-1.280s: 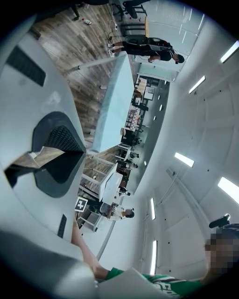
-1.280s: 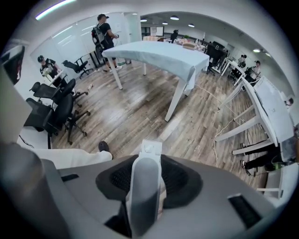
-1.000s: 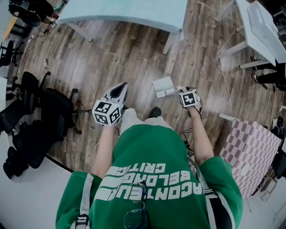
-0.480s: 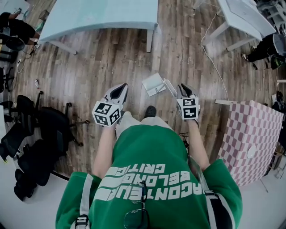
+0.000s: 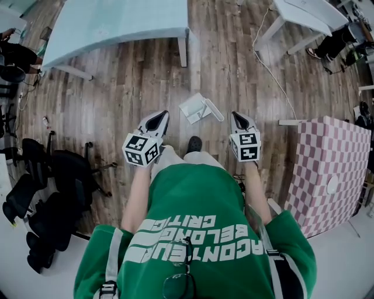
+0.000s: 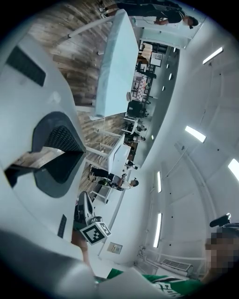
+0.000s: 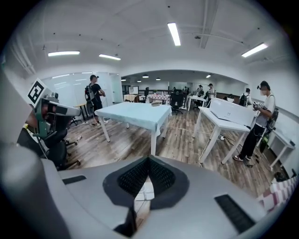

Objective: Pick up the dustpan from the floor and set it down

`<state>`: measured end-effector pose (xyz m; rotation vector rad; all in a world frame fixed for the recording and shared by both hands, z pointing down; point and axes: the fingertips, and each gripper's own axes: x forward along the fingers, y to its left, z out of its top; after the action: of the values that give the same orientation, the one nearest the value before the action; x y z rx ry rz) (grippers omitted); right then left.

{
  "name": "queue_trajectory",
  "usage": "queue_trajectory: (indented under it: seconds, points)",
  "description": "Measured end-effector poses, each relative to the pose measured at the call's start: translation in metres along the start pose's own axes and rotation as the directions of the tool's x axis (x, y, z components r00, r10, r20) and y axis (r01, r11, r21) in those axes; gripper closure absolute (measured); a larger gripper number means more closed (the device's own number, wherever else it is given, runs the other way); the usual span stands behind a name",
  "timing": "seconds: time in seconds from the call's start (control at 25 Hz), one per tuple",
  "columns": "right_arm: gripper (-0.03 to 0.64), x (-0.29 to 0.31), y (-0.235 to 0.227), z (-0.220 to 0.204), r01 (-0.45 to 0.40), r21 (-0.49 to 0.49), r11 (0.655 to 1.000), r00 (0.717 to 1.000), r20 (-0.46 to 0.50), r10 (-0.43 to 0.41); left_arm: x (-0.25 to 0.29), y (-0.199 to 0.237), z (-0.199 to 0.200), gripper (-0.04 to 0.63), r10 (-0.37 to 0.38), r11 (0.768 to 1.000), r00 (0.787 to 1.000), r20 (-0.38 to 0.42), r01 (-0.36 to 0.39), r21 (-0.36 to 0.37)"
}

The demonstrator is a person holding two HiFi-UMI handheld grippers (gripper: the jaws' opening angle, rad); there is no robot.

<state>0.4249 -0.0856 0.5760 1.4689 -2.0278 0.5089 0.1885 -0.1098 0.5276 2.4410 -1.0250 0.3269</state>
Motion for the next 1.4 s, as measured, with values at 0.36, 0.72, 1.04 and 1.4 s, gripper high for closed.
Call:
queue_trajectory:
  seconds: [0.36,0.72,1.04,1.4]
  points:
    - [0.609,-0.003,0.004,-0.015,-0.011,0.021,1.0,1.0,-0.007,0.011,-0.003,-0.004,-0.009,0.603,0.014,1.0,1.0,-0.004,-0.014,-0.006]
    - [0.609,0.006,0.019,-0.01,-0.036,-0.001,0.999,0.999,-0.008,0.036,-0.01,0.004,-0.009,0.602,0.029,0.999,1.0,0.01,-0.028,-0.023]
    - [0.609,0.007,0.022,-0.009,-0.044,-0.01,0.999,0.999,-0.012,0.044,-0.017,0.005,-0.009,0.603,0.04,0.999,0.999,0.014,-0.04,-0.035]
    - [0.609,0.009,0.023,-0.013,-0.044,-0.017,0.999,0.999,-0.025,0.044,-0.02,0.006,-0.013,0.603,0.051,0.998,0.999,0.014,-0.05,-0.039]
